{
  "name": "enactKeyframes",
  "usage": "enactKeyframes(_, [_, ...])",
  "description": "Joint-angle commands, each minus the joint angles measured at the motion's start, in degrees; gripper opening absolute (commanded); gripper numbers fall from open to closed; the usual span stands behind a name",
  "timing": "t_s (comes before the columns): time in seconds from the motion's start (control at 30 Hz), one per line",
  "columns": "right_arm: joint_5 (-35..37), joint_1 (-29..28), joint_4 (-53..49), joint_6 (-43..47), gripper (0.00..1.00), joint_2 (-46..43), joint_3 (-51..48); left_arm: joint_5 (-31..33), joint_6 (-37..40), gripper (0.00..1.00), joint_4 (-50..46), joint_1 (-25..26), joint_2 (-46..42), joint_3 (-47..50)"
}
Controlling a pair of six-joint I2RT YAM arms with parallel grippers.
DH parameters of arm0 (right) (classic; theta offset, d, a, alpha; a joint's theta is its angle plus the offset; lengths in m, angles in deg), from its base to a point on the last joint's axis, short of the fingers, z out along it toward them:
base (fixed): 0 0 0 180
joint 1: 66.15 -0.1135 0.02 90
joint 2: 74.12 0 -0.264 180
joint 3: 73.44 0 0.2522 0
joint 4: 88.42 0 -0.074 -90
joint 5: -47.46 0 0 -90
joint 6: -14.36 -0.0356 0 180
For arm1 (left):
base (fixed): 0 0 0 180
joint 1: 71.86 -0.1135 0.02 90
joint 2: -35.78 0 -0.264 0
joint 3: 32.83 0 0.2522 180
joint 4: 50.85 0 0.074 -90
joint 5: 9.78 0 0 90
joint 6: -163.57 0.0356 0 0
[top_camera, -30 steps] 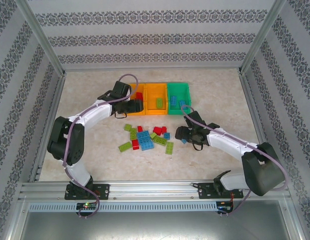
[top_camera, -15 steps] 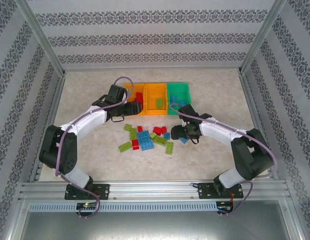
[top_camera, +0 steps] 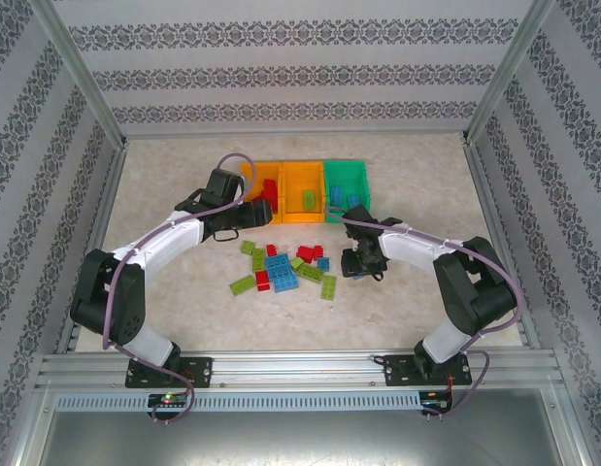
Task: Sort the legos into containers by color
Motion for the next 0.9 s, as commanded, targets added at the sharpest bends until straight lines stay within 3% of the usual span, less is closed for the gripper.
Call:
enactKeyframes(0.0, [2.2, 0.7, -0.9, -0.6, 0.36, -1.0, 0.6, 1.3, -0.8, 0.81, 1.9, 0.1, -1.7, 0.9])
enactKeyframes(0.23, [-2.0, 3.7, 3.9, -3.1, 0.33, -8.3, 2.3, 2.3, -0.4, 0.81, 1.6, 0.2, -2.7, 1.8])
enactKeyframes(0.37, [-5.9, 7.5, 7.1, -5.0, 0.33, -8.2, 6.9, 2.8, 0.1, 0.81, 1.0, 0.2, -3.0, 2.4])
enactKeyframes(0.87, [-11.4, 13.2, 5.7, -8.7, 0.33, 16.6, 33.7, 4.4, -0.3, 0.82, -2.9, 0.2, -4.8, 8.2])
